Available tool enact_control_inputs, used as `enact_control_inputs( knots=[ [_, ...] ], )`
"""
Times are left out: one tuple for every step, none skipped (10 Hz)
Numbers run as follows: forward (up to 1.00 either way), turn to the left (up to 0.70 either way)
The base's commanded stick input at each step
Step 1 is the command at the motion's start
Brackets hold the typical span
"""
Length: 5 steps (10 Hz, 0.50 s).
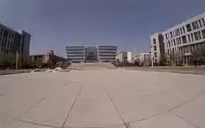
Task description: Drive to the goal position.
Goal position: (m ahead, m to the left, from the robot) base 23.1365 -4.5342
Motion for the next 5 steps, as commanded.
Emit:
enact_control_inputs(
  knots=[
    [0.70, 0.00],
    [0.70, 0.00],
    [0.70, 0.00],
    [0.70, 0.00],
    [0.70, 0.00]
  ],
)
